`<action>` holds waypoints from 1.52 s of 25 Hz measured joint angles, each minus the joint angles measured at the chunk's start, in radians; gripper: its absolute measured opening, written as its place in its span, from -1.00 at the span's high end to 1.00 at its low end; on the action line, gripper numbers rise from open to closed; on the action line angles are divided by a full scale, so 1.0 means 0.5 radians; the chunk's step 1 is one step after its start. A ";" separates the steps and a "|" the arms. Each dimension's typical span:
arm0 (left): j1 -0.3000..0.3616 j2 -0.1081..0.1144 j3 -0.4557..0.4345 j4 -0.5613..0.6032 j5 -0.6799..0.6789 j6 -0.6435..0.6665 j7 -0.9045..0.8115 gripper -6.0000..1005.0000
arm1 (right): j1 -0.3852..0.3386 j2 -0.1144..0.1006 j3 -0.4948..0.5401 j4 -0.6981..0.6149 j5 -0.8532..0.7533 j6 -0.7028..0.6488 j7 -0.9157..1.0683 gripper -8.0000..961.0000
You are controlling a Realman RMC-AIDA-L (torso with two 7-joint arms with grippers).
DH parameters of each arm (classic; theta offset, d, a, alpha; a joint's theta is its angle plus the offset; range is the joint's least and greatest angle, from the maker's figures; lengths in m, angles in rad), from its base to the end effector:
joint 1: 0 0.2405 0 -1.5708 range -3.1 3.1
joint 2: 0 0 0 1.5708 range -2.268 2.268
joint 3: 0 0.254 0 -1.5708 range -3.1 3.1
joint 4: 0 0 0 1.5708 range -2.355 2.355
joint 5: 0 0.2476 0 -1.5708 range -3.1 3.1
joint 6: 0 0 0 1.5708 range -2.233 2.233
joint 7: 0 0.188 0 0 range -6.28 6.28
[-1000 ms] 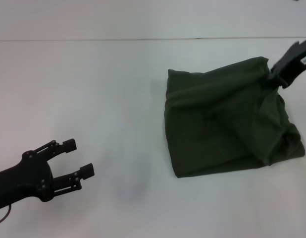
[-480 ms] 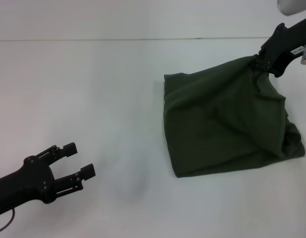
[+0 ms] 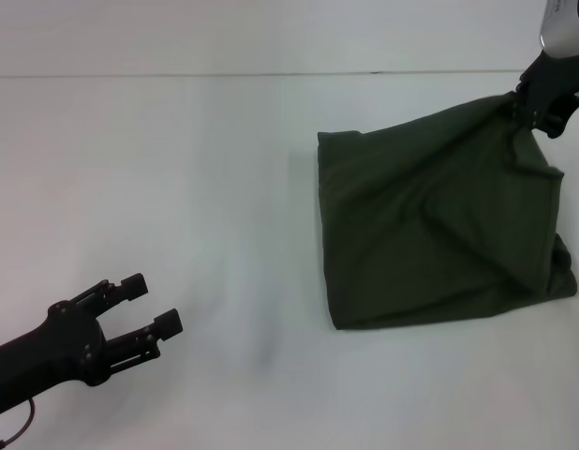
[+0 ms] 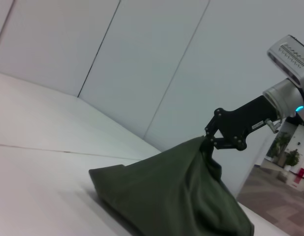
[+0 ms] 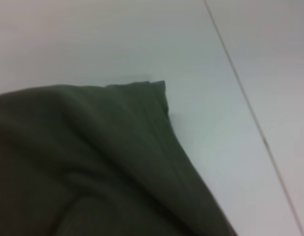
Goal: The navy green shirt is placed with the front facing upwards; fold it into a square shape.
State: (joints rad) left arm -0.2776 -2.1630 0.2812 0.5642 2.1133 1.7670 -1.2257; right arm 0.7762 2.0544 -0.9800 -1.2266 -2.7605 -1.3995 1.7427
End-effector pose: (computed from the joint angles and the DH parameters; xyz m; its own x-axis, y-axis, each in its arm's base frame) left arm -0.3347 0.2625 -0.0398 0.5251 0.4329 0.7327 0.6918 -0.7185 -0.0712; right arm 0.1950 0.4841 0.0538 0.9155 -0.1459 0.3749 0.0758 -0.8528 -0.5168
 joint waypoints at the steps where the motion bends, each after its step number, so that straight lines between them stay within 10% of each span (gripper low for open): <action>1: 0.000 0.000 0.000 -0.008 0.000 -0.014 0.000 -0.79 | -0.010 0.004 0.000 -0.007 -0.001 0.036 -0.006 0.79; 12: -0.007 0.000 -0.004 -0.036 0.002 -0.040 -0.002 -0.79 | -0.015 0.011 0.009 -0.034 0.012 0.113 -0.015 0.76; 28: -0.019 0.008 0.019 0.014 0.020 -0.027 0.024 -0.79 | -0.049 0.060 -0.039 -0.326 -0.052 -0.428 0.893 -0.74; 38: -0.041 0.013 0.118 0.113 0.020 -0.016 0.025 -0.79 | -0.124 0.069 -0.384 -0.355 -0.168 -0.814 1.492 -0.93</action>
State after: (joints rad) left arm -0.2983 -2.1566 0.3403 0.6208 2.1234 1.7591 -1.2133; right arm 0.7143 2.0889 -1.1722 -1.4042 -2.8443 -1.8067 2.4886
